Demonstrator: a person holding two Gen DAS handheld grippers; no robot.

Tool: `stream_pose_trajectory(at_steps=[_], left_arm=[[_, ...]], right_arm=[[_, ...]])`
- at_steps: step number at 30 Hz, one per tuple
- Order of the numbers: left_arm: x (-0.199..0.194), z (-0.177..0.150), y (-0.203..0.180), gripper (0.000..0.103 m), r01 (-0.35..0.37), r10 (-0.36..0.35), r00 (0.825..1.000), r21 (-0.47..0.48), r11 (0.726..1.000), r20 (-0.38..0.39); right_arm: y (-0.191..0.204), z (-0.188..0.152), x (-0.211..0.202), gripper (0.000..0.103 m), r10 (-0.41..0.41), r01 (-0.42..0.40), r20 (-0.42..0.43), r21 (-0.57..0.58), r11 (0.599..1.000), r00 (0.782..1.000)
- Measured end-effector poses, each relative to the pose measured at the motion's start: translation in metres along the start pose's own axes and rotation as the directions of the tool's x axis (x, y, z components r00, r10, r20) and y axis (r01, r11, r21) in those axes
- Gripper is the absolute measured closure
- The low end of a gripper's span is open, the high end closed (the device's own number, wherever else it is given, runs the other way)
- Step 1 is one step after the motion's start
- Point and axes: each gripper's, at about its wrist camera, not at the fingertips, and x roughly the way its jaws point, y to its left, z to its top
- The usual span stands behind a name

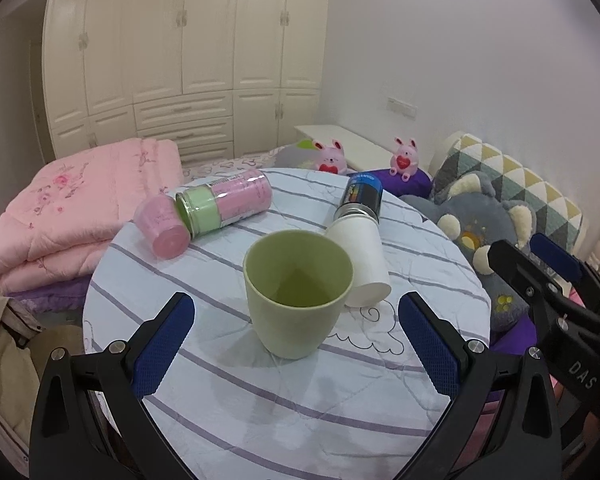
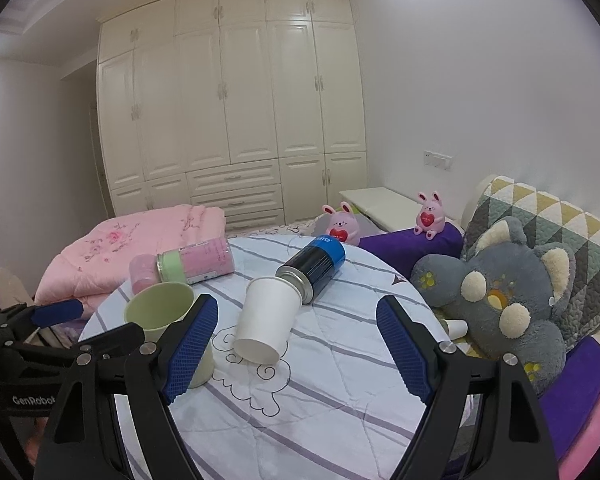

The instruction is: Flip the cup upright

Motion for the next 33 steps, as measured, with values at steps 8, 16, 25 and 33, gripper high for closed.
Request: stream_pose_trajectory(at_steps=[8, 16, 25, 33], left_arm=[[-0.004, 0.004, -0.002, 0.0, -0.005, 0.005, 1.0, 0.0, 1.0, 0.019], [-0.01, 0.007, -0.006, 0.0, -0.032, 0.032, 0.999, 0.017, 0.999, 0.039], [-0.018, 0.007, -0.011, 0.0, -0.041, 0.035, 0.995, 0.055, 0.998, 0.096], [-0.023, 0.006, -0.017, 0.0, -0.07, 0.058, 0.987, 0.081, 0.994, 0.148]], right_arm=[[-0.002, 0.0, -0.001, 0.02, 0.001, -0.001, 0.005, 0.008, 1.0, 1.0], [-0.002, 0.002, -0.003, 0.02, -0.003, 0.003, 0.003, 0.006, 1.0, 1.0], [-0.003, 0.005, -0.005, 0.02, -0.019, 0.019, 0.016, 0.011, 1.0, 1.0], [-0.003, 0.004, -0.006, 0.02, -0.024, 0.024, 0.023, 0.011, 1.0, 0.999]])
